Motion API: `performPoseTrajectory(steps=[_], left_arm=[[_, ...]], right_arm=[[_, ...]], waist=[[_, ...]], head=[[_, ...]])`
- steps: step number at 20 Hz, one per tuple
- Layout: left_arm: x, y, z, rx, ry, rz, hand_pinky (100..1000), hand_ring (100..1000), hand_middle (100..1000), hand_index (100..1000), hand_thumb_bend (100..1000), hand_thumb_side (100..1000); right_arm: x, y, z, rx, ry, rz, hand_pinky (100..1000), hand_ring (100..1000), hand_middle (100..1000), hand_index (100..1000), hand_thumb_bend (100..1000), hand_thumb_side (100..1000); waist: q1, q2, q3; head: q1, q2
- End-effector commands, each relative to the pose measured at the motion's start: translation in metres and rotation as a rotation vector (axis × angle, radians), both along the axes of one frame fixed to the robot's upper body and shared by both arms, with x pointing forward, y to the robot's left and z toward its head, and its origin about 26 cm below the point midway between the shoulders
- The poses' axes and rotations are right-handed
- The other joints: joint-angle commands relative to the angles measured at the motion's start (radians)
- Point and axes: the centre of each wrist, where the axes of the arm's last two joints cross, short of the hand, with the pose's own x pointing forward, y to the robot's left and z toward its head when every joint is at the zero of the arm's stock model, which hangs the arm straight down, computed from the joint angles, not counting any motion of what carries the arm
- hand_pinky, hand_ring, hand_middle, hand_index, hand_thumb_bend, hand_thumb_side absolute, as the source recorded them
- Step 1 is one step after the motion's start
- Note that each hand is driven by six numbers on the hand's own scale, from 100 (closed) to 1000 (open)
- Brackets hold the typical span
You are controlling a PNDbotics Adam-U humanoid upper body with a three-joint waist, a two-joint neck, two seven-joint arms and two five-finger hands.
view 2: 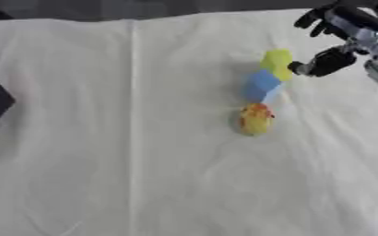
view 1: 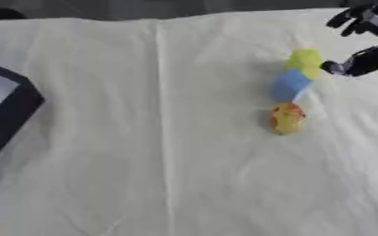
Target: Pick up the objects with one hand, pass them to the other hand, and then place them into the box on the other side of the table.
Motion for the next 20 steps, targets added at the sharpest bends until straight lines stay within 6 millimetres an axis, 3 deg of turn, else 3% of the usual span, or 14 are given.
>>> performPoseTrajectory(steps=[1, 11, 20], left_arm=[[-0.004, 0.003, 0.012, 0.035, -0.039, 0.002, 811, 673, 599, 713, 100, 784], [-0.007, 0.002, 0.013, 0.045, -0.046, -0.001, 810, 673, 599, 713, 100, 783], [-0.008, 0.004, 0.012, 0.049, -0.039, 0.008, 809, 673, 598, 712, 100, 785]], right_arm=[[-0.003, -0.007, 0.016, -0.065, -0.036, -0.035, 855, 784, 790, 826, 452, 100], [-0.002, -0.014, 0.011, -0.165, -0.005, -0.072, 900, 821, 815, 848, 402, 100], [-0.002, -0.022, 0.009, -0.220, 0.023, -0.113, 928, 843, 830, 857, 356, 100]], waist=[[0.001, -0.002, 0.007], [-0.008, 0.009, 0.036], [-0.011, 0.019, 0.043]], head=[[-0.007, -0.021], [0.012, -0.025], [-0.001, -0.029]])
